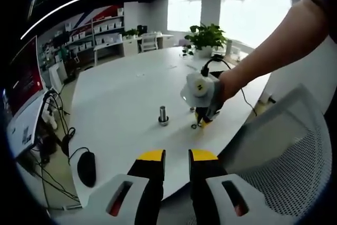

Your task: Place the washer onto the threaded stud by aligning its center hole with the stud, sliding it down to the base, and recovering from edge contact or off-axis alignment until the washer reaches the visible bottom stop.

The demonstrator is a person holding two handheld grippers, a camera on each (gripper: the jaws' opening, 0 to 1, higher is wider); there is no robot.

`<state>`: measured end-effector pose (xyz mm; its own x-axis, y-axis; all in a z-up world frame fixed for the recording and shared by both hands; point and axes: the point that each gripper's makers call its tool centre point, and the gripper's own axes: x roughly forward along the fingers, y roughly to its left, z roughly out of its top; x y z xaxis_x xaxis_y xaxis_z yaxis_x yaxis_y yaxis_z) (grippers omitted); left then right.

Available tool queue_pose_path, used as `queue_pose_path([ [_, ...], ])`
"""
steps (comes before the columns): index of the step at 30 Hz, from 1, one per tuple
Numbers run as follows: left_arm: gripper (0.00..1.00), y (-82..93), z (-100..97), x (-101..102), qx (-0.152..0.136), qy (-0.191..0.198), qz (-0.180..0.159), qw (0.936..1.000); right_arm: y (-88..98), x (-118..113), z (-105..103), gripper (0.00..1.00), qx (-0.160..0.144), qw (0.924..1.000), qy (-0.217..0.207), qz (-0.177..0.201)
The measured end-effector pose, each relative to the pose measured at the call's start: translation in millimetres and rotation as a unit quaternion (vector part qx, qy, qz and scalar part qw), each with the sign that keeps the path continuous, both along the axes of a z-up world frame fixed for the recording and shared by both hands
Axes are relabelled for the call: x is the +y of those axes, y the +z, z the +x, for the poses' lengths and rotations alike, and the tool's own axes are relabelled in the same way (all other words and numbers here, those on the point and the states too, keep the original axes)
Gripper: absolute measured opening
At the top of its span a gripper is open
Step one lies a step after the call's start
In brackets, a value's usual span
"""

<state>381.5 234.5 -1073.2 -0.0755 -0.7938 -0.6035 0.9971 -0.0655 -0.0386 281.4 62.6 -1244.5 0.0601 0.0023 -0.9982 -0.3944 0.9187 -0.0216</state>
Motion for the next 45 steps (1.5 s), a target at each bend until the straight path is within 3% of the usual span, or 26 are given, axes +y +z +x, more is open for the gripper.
queue_pose_path([
  [8, 0.15, -0.3, 0.0, 0.4, 0.001, 0.002, 0.000, 1.0000, -1.2, 3.8, -0.5, 0.15, 0.018, 0.9996, -0.011, -0.017],
  [14, 0.15, 2.7, -2.1, 0.5, 0.001, 0.000, -0.001, 1.0000, 4.6, 7.0, -3.8, 0.15, -0.012, 0.9992, 0.003, -0.039],
  [20, 0.15, 2.9, -0.8, 0.3, 0.003, 0.003, -0.006, 1.0000, 3.2, 3.1, -2.5, 0.14, -0.059, 0.9970, -0.048, -0.016],
  [25, 0.15, 5.2, -3.4, -0.2, 0.003, -0.002, -0.006, 1.0000, 4.5, 2.2, -7.3, 0.14, -0.063, 0.9948, -0.080, -0.005],
  [29, 0.15, 6.5, -4.1, 0.2, 0.005, -0.002, -0.009, 0.9999, 4.9, -1.8, -13.8, 0.14, -0.063, 0.9880, -0.141, 0.000],
  [45, 0.15, 3.2, -2.2, -0.1, 0.009, -0.006, -0.011, 0.9999, 51.5, -45.8, -13.0, 0.14, -0.128, 0.9706, -0.204, -0.004],
])
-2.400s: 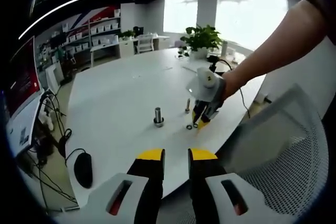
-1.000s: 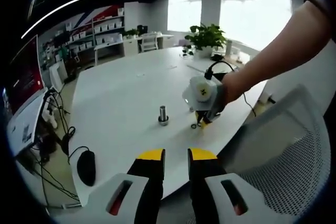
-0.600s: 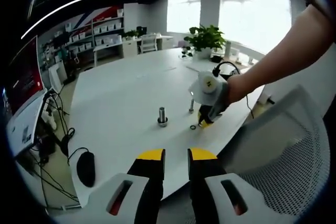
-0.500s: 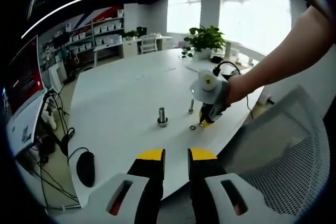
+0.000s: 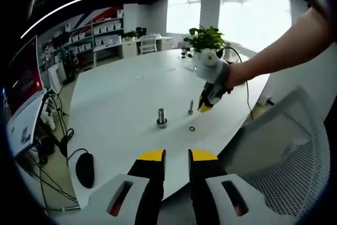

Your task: Place the washer onto the threaded stud by aligning its center hole with the stud, sliding it down to the base, and recovering from edge contact or off-axis alignment until the washer reaches the visible bottom stop.

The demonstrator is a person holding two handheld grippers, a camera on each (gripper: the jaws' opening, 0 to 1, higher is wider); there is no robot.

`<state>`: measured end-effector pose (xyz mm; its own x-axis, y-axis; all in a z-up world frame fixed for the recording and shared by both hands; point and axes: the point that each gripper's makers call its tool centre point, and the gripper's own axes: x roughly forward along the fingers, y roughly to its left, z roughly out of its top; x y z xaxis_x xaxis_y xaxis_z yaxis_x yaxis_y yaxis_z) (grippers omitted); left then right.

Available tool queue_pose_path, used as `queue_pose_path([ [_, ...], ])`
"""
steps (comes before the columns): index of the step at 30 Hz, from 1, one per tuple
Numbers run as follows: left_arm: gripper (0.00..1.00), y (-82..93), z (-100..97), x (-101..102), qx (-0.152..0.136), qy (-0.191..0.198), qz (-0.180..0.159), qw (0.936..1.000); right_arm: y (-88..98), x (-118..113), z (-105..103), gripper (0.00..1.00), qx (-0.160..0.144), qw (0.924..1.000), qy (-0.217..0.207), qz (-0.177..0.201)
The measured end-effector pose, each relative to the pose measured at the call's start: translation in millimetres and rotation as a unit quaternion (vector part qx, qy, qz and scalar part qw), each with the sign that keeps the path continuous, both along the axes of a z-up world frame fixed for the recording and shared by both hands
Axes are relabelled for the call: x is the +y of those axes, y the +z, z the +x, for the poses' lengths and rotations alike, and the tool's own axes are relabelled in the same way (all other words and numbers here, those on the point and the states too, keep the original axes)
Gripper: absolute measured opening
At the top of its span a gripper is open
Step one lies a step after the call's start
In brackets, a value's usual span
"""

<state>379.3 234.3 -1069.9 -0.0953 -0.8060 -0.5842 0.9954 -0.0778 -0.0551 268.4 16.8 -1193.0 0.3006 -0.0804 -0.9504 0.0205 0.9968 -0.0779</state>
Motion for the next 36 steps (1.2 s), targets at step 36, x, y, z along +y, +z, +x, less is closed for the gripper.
queue_pose_path([
  [36, 0.15, -3.3, -0.1, 2.2, -0.007, -0.001, 0.010, 0.9999, 13.8, -19.5, 26.3, 0.14, -0.025, 0.9985, 0.034, -0.035],
])
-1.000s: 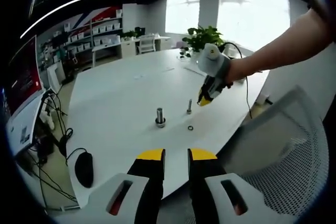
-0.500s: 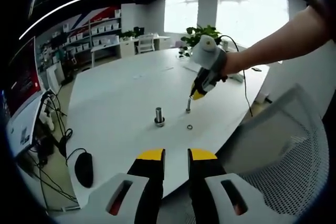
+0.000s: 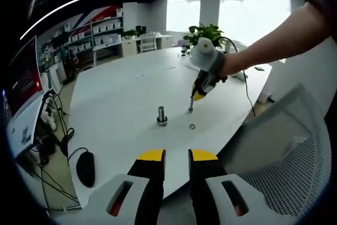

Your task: Place the washer onto the threaded stud by aligning its center hole with the stud, sliding it down to the base, and recovering from edge contact or off-axis alignment until the washer reaches the visible bottom stop.

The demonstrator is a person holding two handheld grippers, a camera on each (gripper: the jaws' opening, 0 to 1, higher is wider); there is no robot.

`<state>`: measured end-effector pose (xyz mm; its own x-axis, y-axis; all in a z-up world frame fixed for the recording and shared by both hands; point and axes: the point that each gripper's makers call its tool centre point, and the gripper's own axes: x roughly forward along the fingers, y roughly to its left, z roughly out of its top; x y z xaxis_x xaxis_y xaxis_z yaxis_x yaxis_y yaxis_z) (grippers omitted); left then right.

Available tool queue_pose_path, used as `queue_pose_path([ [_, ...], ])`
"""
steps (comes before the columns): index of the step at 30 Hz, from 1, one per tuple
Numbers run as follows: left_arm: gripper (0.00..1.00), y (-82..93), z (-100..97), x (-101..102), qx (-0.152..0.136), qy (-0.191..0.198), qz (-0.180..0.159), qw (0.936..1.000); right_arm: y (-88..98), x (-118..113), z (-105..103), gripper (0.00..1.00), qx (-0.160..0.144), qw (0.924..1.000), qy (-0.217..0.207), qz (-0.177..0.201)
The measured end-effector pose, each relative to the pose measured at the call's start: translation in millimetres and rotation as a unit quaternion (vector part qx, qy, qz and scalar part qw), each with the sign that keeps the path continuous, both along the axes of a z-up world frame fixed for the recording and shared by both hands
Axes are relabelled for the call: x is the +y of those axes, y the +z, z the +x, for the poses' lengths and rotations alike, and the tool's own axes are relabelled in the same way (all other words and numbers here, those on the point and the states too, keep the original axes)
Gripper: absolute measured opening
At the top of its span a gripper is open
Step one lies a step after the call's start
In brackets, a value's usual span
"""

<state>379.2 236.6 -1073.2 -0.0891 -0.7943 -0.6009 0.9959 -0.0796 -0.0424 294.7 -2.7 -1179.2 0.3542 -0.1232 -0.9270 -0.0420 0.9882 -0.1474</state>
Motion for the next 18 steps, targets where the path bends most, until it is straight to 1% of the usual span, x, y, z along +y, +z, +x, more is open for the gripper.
queue_pose_path([
  [3, 0.15, 0.3, -1.2, 0.1, -0.001, -0.001, 0.003, 1.0000, -1.0, 1.5, -1.3, 0.14, 0.002, 1.0000, -0.001, 0.004],
  [7, 0.15, -1.7, 0.1, -0.5, 0.000, 0.000, 0.005, 1.0000, -7.4, -3.1, 0.5, 0.14, 0.007, 0.9999, 0.001, 0.007],
  [11, 0.15, -0.2, -2.4, -0.3, -0.001, -0.001, 0.008, 1.0000, -8.6, 3.3, -3.7, 0.14, 0.016, 0.9998, 0.004, 0.012],
  [13, 0.15, 0.8, -3.1, -0.3, -0.001, 0.000, 0.008, 1.0000, -16.8, -2.4, -1.6, 0.14, 0.020, 0.9997, 0.003, 0.016],
  [14, 0.15, -2.4, -0.2, -0.3, 0.000, 0.001, 0.008, 1.0000, -16.0, 0.4, -3.7, 0.14, 0.022, 0.9996, 0.001, 0.018],
  [15, 0.15, -2.1, -0.3, -0.4, 0.000, 0.001, 0.009, 1.0000, -16.9, 1.5, -4.3, 0.14, 0.024, 0.9995, 0.000, 0.021],
  [16, 0.15, 1.4, -3.0, -0.6, 0.000, 0.002, 0.009, 1.0000, -22.1, -2.6, -2.9, 0.14, 0.025, 0.9994, -0.001, 0.024],
  [18, 0.15, 1.1, -3.2, -0.9, 0.001, 0.001, 0.009, 1.0000, -27.8, -4.6, -2.6, 0.14, 0.030, 0.9991, -0.004, 0.030],
])
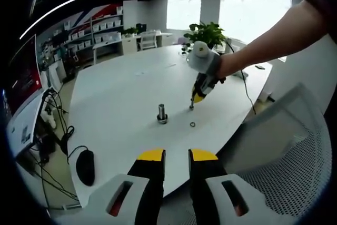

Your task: Place the washer onto the threaded stud by aligning its center hole with the stud, sliding it down to the base, and recovering from edge contact or off-axis alignment until the washer reaches the visible bottom stop.

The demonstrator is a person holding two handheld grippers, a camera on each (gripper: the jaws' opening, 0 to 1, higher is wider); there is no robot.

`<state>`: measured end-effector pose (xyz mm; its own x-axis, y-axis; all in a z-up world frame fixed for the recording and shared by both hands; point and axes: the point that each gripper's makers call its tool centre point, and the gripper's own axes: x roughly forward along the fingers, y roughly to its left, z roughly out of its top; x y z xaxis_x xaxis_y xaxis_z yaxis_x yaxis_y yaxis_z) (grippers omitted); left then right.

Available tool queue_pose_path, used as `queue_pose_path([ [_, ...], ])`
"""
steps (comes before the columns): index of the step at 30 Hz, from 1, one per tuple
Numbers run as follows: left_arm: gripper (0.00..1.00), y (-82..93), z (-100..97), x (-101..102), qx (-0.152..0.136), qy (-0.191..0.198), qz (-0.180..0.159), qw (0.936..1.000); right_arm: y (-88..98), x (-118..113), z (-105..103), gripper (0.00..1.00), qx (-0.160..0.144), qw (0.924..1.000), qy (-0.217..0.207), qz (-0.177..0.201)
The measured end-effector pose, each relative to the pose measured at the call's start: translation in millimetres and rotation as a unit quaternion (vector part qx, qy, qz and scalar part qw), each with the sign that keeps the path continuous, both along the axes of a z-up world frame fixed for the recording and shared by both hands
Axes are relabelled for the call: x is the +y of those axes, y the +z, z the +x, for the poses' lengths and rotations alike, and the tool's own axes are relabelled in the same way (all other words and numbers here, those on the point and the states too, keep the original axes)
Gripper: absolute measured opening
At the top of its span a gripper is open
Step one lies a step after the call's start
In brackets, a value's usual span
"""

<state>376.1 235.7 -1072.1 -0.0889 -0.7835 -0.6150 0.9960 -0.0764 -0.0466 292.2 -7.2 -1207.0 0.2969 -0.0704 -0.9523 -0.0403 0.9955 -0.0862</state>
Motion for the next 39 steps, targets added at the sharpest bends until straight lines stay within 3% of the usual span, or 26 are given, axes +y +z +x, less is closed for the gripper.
queue_pose_path([
  [7, 0.15, -0.7, 0.0, 0.5, 0.001, 0.000, 0.002, 1.0000, -15.8, -3.2, -1.0, 0.14, 0.015, 0.9999, -0.004, 0.004],
  [15, 0.15, 0.5, 1.0, 1.0, 0.002, 0.004, 0.000, 1.0000, -19.8, 3.1, -7.0, 0.14, 0.027, 0.9996, -0.003, 0.006],
  [19, 0.15, -1.6, 2.8, 1.3, 0.002, 0.004, -0.001, 1.0000, -13.2, 10.9, -8.8, 0.15, 0.024, 0.9997, -0.007, 0.006],
  [23, 0.15, 0.7, 1.2, 1.3, 0.002, 0.003, -0.001, 1.0000, -21.7, 1.5, -7.3, 0.15, 0.024, 0.9997, -0.008, 0.006],
  [25, 0.15, 2.5, 0.1, 1.1, 0.001, 0.003, -0.002, 1.0000, -9.1, 14.7, -14.2, 0.15, 0.025, 0.9996, -0.010, 0.006],
  [28, 0.15, 3.0, -0.3, 1.3, 0.002, 0.004, -0.003, 1.0000, -19.7, -0.6, -13.5, 0.16, 0.025, 0.9996, -0.013, 0.005],
  [33, 0.15, 0.4, 2.1, 1.0, 0.002, 0.003, -0.004, 1.0000, -18.8, -7.3, -15.5, 0.16, 0.018, 0.9997, -0.015, 0.001],
  [39, 0.15, -3.2, 1.8, 0.7, 0.004, -0.002, -0.002, 1.0000, -11.9, -0.5, -26.6, 0.17, 0.014, 0.9995, -0.028, 0.004],
])
